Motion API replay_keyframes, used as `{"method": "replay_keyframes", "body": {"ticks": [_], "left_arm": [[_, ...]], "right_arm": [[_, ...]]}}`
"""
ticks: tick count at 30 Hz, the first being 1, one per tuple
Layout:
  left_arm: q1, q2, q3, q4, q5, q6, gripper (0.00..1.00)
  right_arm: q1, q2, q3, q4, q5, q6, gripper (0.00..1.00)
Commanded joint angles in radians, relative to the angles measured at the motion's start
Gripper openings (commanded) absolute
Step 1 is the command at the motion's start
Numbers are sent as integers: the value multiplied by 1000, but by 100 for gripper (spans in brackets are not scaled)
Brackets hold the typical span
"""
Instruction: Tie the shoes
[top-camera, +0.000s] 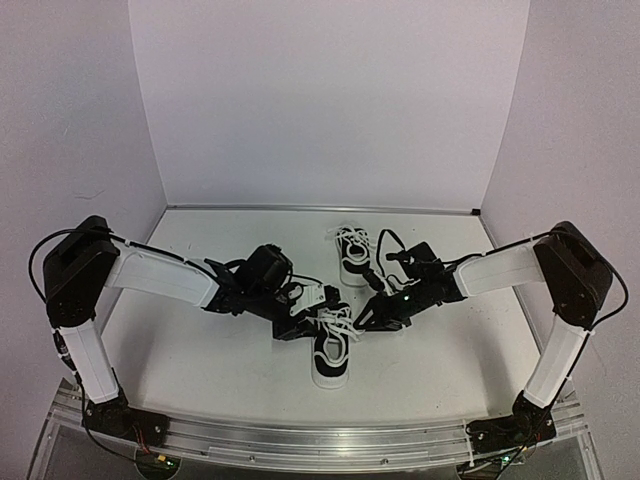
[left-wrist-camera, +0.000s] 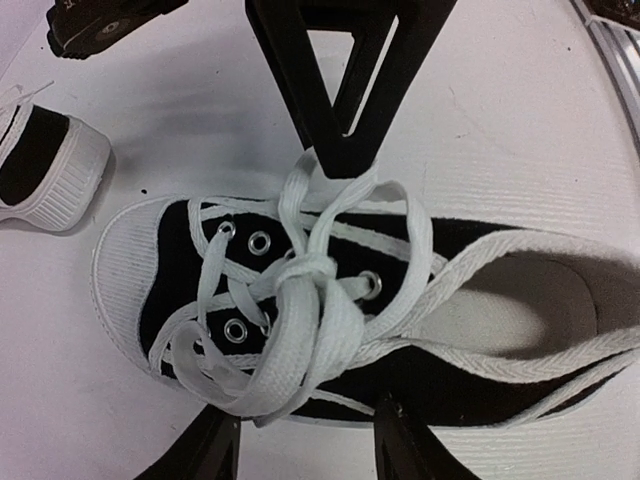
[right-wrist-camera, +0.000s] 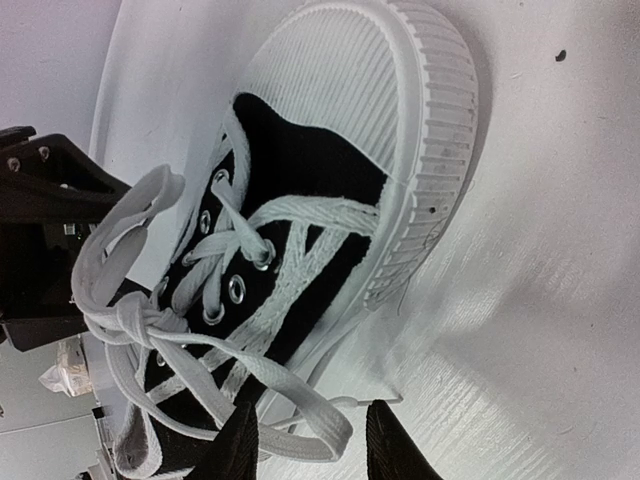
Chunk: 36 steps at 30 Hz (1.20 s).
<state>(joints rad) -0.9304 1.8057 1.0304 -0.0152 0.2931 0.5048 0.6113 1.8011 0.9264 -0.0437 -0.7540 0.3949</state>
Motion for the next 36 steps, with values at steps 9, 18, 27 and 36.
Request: {"method": "replay_keyframes", "body": {"ticks": [9,18,27,36], "left_arm": [[9,-62,1,-1,-46,1,10],[21,-130,-56,-15,-108,-16,3],[27,-164,-81,-41,-141,-20,0],[28,-191,-110,-51,-140,-26,0]], "right_arm": [[-1,-9,15,22,-28,-30,34],[0,-11,11,12,-38,-48,34],[8,-11,36,-18,-26,-67,29],[14,-22,52,-36,-20,-72,28]]}}
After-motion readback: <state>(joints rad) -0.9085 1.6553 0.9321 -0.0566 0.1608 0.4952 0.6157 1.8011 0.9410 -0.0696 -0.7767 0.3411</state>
